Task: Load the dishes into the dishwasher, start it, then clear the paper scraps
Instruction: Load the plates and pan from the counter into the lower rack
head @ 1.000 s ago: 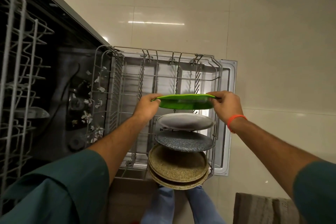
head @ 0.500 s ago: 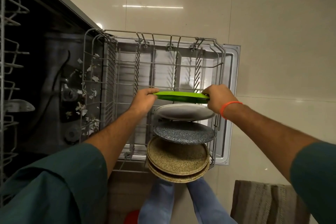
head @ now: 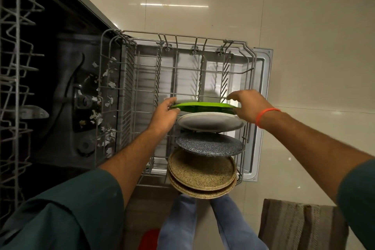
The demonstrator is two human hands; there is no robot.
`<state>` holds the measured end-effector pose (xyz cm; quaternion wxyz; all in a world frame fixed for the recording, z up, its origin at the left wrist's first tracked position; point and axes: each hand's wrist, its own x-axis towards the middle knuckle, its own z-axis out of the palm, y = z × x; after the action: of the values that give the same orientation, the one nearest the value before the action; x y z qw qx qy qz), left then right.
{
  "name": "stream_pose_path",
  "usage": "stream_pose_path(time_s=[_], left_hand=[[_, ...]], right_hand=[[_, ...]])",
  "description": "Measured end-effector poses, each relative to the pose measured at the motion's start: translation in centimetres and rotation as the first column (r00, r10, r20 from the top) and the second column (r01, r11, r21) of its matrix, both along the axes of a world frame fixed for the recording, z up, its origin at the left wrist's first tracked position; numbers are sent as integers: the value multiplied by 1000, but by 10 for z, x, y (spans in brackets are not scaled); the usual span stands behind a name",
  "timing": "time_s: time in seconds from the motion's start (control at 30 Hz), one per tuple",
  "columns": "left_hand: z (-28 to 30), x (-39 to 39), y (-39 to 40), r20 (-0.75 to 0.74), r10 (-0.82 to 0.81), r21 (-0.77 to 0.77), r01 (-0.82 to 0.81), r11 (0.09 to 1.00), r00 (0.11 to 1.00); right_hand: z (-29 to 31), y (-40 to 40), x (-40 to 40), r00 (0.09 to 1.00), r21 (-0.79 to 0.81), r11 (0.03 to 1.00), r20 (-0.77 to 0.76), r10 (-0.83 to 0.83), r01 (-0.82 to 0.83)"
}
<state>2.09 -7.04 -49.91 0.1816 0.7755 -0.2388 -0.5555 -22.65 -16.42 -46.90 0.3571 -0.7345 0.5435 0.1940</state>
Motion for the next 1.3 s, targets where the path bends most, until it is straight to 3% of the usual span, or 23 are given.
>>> stream_pose_path(time_s=[0.1, 0.2, 0.57, 0.77, 1.0, 1.17, 1.3], left_hand=[[13, -4, 9, 26, -14, -37, 15, 999, 1000], [19, -8, 17, 87, -108, -77, 115, 990, 990], [22, -18, 19, 238, -442, 30, 449, 893, 865], [32, -21, 20, 282, -492, 33, 505, 863, 823], [77, -26, 19, 356, -385, -236, 481, 844, 852], [116, -10, 5, 296, -187, -390, 297, 872, 937], [139, 10, -20, 176, -14, -474, 98, 875, 984]], right_hand=[[16, 12, -9, 989, -134, 988, 135, -60, 78], [25, 27, -16, 972, -160, 980, 218, -86, 122], [22, 48, -23, 928, 123, 953, 225, -298, 276], [24, 55, -19, 985, -30, 995, 142, -94, 99], [48, 53, 4, 970, -218, 976, 235, 66, -13], [82, 34, 19, 890, -414, 891, 455, 27, 185], [108, 13, 31, 781, -339, 825, 597, -182, 452]])
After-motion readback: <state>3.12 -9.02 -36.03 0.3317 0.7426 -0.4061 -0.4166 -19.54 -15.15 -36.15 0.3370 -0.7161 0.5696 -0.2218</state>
